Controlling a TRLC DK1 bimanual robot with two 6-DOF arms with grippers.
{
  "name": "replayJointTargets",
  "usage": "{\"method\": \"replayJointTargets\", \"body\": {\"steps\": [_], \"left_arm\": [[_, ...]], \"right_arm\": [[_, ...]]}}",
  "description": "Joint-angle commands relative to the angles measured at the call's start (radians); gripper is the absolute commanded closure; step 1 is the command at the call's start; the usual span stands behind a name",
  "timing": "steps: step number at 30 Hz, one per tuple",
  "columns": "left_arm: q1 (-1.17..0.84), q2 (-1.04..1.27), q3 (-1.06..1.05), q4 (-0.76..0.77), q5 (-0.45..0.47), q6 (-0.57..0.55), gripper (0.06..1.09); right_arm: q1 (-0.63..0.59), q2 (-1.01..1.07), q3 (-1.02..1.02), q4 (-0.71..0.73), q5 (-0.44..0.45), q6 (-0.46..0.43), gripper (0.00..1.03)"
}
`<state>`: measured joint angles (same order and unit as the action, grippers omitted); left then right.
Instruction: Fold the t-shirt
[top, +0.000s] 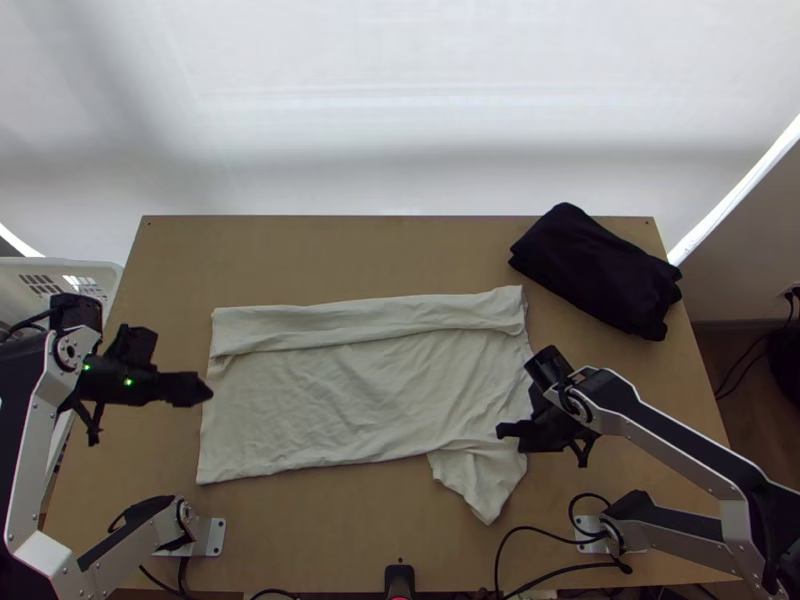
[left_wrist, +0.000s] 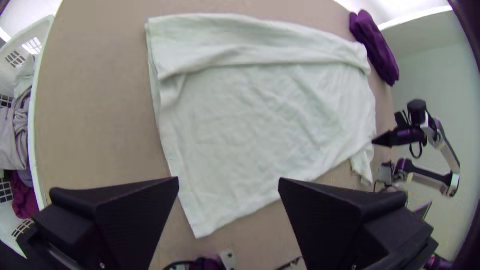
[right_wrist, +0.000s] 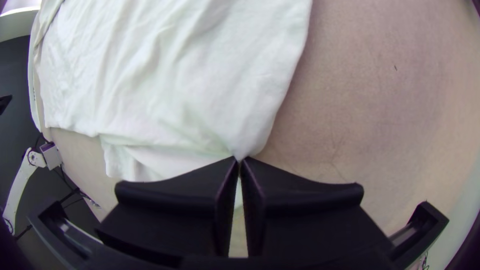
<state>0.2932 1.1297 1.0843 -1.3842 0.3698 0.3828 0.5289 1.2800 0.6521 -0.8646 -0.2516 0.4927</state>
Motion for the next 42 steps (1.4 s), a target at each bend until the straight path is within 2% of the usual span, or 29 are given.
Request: {"method": "replayJointTargets", "body": {"steps": [1,3,7,10,18,21,29,32,33,36,37,40,41,42], "left_arm": [[-0.037,-0.013,-0.041,-0.061,-0.112,0.159,0.12],[-0.078,-0.015,-0.115,-0.082,-0.264,0.209,0.12],[-0.103,-0.011,-0.212,-0.079,-0.301,0.252,0.13],[-0.137,0.048,-0.281,-0.062,-0.341,0.234,0.18],[-0.198,0.156,-0.362,0.027,-0.342,0.166,0.2],[-0.218,0.189,-0.399,0.08,-0.379,0.146,0.2],[-0.232,0.252,-0.432,0.136,-0.384,0.131,0.21],[-0.232,0.251,-0.429,0.151,-0.373,0.122,0.44],[-0.233,0.251,-0.428,0.157,-0.367,0.119,0.48],[-0.238,0.257,-0.437,0.172,-0.364,0.111,0.49],[-0.238,0.26,-0.437,0.18,-0.362,0.107,0.52],[-0.238,0.243,-0.435,0.226,-0.339,0.1,0.96],[-0.238,0.24,-0.435,0.228,-0.339,0.102,1.05],[-0.239,0.239,-0.437,0.226,-0.339,0.105,1.04]], "right_arm": [[-0.007,-0.015,-0.029,0.001,-0.002,-0.011,1.0],[-0.007,-0.015,-0.028,0.001,-0.002,-0.011,1.0],[-0.007,-0.018,-0.019,0.001,-0.003,-0.009,1.0],[-0.004,-0.016,-0.012,0.006,-0.002,-0.009,1.0],[-0.004,-0.024,-0.009,0.006,-0.003,-0.005,1.0],[-0.004,-0.024,-0.012,0.006,-0.003,-0.003,1.0],[-0.009,-0.028,-0.011,0.007,-0.002,-0.005,1.0],[-0.009,-0.031,-0.012,0.007,-0.002,-0.008,1.0],[-0.009,-0.031,-0.012,0.007,-0.002,-0.008,1.0],[-0.009,-0.033,-0.009,0.007,-0.002,-0.008,1.0],[-0.009,-0.033,-0.008,0.007,-0.002,-0.008,1.0],[-0.009,-0.034,-0.003,0.007,-0.002,-0.009,1.0],[-0.009,-0.034,-0.002,0.007,-0.002,-0.009,1.0],[-0.009,-0.038,-0.002,0.007,-0.002,-0.009,1.0]]}}
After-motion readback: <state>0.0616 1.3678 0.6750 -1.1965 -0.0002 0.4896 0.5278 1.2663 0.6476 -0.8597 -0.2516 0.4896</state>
